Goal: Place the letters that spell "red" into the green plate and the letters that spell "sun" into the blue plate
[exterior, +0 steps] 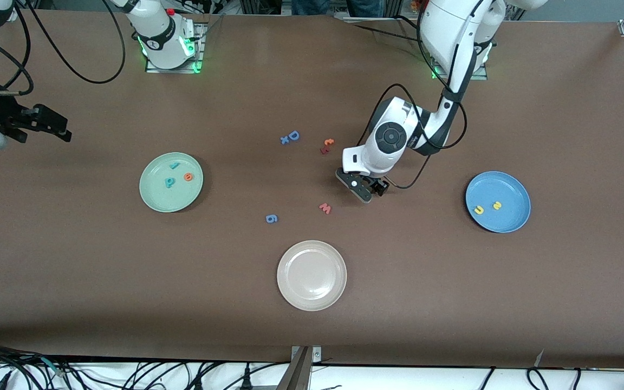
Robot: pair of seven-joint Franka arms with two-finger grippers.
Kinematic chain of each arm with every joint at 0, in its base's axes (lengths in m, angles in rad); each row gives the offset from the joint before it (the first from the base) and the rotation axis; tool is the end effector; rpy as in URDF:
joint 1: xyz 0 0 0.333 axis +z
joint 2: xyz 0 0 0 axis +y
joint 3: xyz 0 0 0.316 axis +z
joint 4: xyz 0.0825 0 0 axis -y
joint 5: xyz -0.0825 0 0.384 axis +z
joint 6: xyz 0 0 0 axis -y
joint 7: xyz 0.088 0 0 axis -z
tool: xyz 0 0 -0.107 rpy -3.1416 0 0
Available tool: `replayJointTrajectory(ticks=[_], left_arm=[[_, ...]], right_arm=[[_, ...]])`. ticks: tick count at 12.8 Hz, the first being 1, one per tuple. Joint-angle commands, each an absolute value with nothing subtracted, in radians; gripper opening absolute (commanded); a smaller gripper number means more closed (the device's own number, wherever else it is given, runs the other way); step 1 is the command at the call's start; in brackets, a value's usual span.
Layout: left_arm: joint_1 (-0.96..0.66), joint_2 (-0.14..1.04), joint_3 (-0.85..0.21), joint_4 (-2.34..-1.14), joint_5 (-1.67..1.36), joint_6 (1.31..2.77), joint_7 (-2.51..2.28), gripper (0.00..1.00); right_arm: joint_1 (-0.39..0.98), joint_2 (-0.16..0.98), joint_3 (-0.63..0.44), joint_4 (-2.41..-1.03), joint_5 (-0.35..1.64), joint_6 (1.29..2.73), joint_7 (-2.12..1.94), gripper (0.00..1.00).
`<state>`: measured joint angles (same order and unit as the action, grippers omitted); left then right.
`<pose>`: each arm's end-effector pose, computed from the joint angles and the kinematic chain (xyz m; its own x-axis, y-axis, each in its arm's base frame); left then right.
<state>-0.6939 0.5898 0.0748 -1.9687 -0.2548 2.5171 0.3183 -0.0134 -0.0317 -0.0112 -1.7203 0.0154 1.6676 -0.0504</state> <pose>0.4962 -0.3517 0.1649 0.7383 -0.6743 -0.0128 -0.6694 -0.7350 0.1082 0.5491 -0.0121 0.5794 0.9995 0.0243 -0.0202 0.0240 -0.9996 -0.0167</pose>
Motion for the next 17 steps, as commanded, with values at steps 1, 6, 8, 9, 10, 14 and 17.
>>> replayJointTrajectory(ticks=[1, 6, 8, 9, 10, 14, 17], left_arm=[[-0.704, 0.591, 0.081, -1.967, -0.229, 2.530, 0.299, 0.88], [-0.719, 0.598, 0.081, -1.968, -0.227, 2.560, 0.299, 0.77], [-0.722, 0.598, 0.081, -1.968, -0.226, 2.563, 0.304, 0.71], [-0.723, 0.600, 0.081, -1.968, -0.225, 2.563, 0.305, 0.70], [-0.723, 0.600, 0.081, -1.968, -0.225, 2.568, 0.307, 0.70], [-0.724, 0.612, 0.081, -1.976, -0.222, 2.589, 0.311, 0.70], [-0.723, 0.614, 0.081, -1.976, -0.203, 2.591, 0.314, 0.60]], right_arm=[[-0.031, 0.005, 0.012, -1.644, -0.008, 1.595, -0.060, 1.00], [-0.034, -0.017, 0.014, -1.692, -0.003, 1.641, -0.040, 1.00], [-0.034, -0.017, 0.014, -1.692, -0.002, 1.644, -0.038, 1.00], [-0.034, -0.017, 0.012, -1.689, 0.003, 1.638, -0.028, 1.00], [-0.035, -0.017, 0.012, -1.687, 0.012, 1.628, -0.017, 1.00], [-0.034, -0.009, 0.014, -1.674, 0.008, 1.627, -0.005, 1.00], [-0.034, -0.005, 0.015, -1.649, 0.005, 1.621, -0.006, 1.00]])
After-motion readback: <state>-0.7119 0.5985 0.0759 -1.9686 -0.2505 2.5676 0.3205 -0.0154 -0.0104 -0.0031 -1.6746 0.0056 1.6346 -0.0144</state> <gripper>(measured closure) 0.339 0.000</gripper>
